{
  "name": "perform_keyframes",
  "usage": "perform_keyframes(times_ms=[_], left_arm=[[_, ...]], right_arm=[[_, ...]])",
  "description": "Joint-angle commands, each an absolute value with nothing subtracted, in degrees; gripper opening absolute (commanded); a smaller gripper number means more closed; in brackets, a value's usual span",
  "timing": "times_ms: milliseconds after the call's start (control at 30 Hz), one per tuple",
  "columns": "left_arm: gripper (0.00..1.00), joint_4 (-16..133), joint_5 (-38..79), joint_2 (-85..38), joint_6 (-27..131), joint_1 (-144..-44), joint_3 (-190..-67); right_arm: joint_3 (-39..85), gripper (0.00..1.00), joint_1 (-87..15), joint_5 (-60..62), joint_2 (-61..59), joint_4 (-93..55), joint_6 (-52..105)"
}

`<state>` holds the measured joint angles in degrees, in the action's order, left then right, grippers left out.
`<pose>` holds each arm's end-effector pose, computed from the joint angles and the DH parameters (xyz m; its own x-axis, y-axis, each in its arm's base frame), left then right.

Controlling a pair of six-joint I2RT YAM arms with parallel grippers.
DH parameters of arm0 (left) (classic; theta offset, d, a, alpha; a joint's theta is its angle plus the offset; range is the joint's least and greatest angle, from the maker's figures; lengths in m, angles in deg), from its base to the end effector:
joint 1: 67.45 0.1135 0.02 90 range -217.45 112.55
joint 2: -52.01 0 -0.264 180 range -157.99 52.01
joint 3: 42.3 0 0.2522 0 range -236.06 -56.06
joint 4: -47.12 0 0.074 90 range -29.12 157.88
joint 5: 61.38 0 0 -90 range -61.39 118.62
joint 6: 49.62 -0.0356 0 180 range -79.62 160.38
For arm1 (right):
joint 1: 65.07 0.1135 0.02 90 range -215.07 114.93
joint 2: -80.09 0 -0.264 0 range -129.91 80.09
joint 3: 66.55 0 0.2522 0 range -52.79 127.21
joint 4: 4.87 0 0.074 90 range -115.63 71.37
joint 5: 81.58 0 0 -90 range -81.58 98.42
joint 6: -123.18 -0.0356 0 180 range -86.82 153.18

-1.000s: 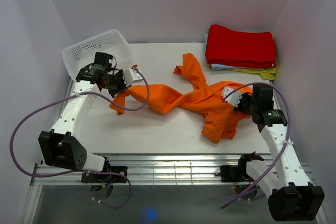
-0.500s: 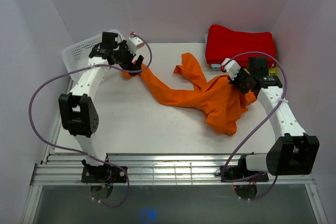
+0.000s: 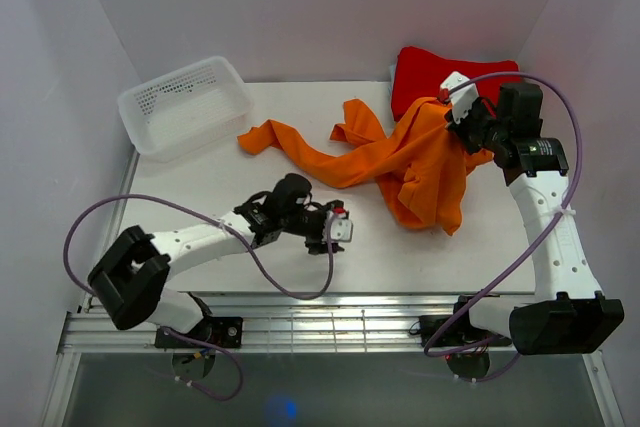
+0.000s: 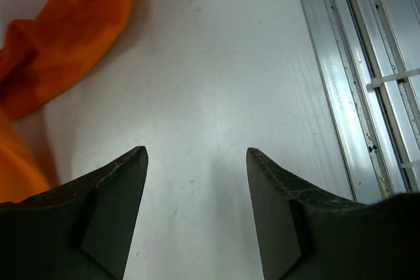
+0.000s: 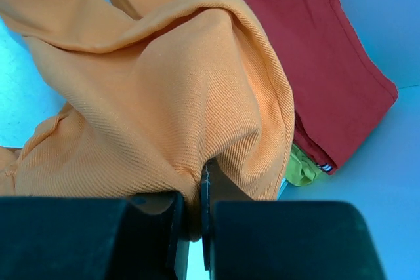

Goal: Fold and stack the trousers
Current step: Flatten the trousers out

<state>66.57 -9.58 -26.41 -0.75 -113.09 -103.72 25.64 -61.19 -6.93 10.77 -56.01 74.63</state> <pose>0.1872 -0.2229 0.2378 0.2855 0.4474 -0.8475 0.9584 -0.1334 0.2524 0.2533 0.0266 0.4072 -0.1570 -0.6505 -0.7431 -0.5361 0.6881 -0.4890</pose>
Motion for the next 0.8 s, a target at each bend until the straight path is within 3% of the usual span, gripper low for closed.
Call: perform_keyframes(times_ms=[0,233,633,733,767], left_arm=[[0.73,45.43,-3.47,-31.98,-6.8,-118.58,-98.69],[0.81,24.51,2.84,-50.01,-10.44,-120.88,-103.66],[0.86,12.63,14.01,-76.04,-14.99,-120.88,-119.95],[0.81,11.31,15.78,-78.16,-16.74,-120.53,-120.14],[0.71,10.61,15.87,-77.9,-17.19,-120.44,-119.61]], right_arm=[[29.82,0.08,-60.67,-9.68,12.59,-53.52,71.33],[33.07,0.08,-60.41,-9.86,13.03,-53.78,70.1],[41.5,0.08,-60.14,-10.56,13.65,-52.99,67.64],[42.83,0.08,-60.14,-10.47,13.65,-52.56,67.02],[42.92,0.08,-60.14,-10.3,13.91,-52.21,67.02]])
